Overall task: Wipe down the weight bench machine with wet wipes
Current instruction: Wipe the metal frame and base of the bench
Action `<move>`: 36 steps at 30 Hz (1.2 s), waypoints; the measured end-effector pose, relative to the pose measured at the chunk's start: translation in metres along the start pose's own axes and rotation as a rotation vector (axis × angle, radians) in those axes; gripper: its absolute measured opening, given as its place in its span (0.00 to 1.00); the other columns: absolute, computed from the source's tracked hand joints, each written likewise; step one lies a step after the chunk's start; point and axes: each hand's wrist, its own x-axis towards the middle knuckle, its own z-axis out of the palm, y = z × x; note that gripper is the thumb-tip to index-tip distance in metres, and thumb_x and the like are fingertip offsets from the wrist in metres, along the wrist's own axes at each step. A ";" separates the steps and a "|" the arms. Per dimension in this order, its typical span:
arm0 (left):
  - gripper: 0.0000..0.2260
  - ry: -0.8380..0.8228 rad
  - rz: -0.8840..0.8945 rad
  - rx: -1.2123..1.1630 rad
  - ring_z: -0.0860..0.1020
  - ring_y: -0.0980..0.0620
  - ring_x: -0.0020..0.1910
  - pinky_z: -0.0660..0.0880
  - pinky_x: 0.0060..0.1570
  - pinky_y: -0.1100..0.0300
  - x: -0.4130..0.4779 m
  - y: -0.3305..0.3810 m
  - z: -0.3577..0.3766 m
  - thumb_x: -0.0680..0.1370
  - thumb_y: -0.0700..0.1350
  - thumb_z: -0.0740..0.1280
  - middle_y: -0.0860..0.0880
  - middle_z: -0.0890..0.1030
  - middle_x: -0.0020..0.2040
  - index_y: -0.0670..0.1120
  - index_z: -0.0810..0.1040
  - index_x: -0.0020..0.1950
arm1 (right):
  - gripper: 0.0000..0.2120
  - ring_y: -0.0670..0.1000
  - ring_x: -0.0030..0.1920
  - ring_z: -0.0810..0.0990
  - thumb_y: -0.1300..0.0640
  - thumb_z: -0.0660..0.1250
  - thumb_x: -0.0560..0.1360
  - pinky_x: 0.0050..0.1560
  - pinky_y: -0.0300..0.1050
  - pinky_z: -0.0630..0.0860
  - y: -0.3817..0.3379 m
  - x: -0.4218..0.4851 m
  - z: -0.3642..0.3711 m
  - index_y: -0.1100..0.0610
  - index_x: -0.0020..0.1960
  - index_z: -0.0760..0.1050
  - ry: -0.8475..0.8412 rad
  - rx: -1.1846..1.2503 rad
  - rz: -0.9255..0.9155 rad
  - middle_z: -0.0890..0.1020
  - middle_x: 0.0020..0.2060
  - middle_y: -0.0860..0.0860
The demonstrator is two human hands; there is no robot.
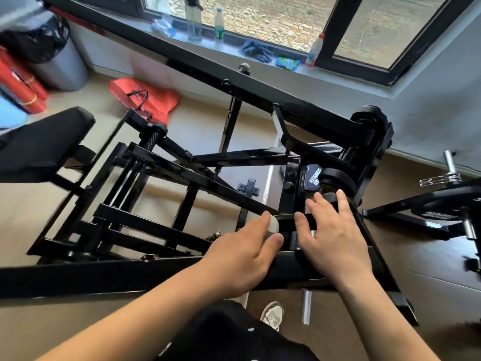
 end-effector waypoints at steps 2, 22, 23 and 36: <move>0.27 -0.004 -0.001 0.017 0.67 0.45 0.76 0.66 0.72 0.50 0.010 0.009 -0.001 0.85 0.61 0.50 0.54 0.62 0.82 0.53 0.55 0.83 | 0.27 0.55 0.83 0.50 0.40 0.57 0.82 0.81 0.56 0.56 0.000 0.000 -0.001 0.54 0.74 0.74 0.002 0.014 0.012 0.71 0.77 0.49; 0.30 0.042 0.138 0.221 0.56 0.49 0.81 0.57 0.78 0.54 0.003 0.008 0.016 0.86 0.59 0.51 0.48 0.53 0.84 0.47 0.49 0.84 | 0.25 0.53 0.83 0.51 0.41 0.56 0.83 0.81 0.53 0.56 -0.002 -0.003 -0.004 0.52 0.73 0.76 0.013 0.070 0.012 0.72 0.76 0.47; 0.30 0.059 0.140 0.233 0.52 0.51 0.82 0.53 0.79 0.57 -0.003 0.005 0.015 0.86 0.59 0.51 0.49 0.50 0.85 0.47 0.48 0.84 | 0.25 0.52 0.83 0.51 0.41 0.56 0.83 0.81 0.53 0.56 -0.002 -0.002 -0.005 0.52 0.73 0.76 0.022 0.093 0.025 0.72 0.76 0.47; 0.26 0.195 0.383 0.214 0.56 0.51 0.82 0.45 0.77 0.70 0.031 -0.011 0.019 0.86 0.46 0.58 0.46 0.58 0.83 0.43 0.57 0.83 | 0.15 0.44 0.81 0.55 0.42 0.62 0.82 0.69 0.42 0.60 0.008 -0.006 -0.014 0.45 0.61 0.82 0.041 0.448 0.043 0.78 0.69 0.41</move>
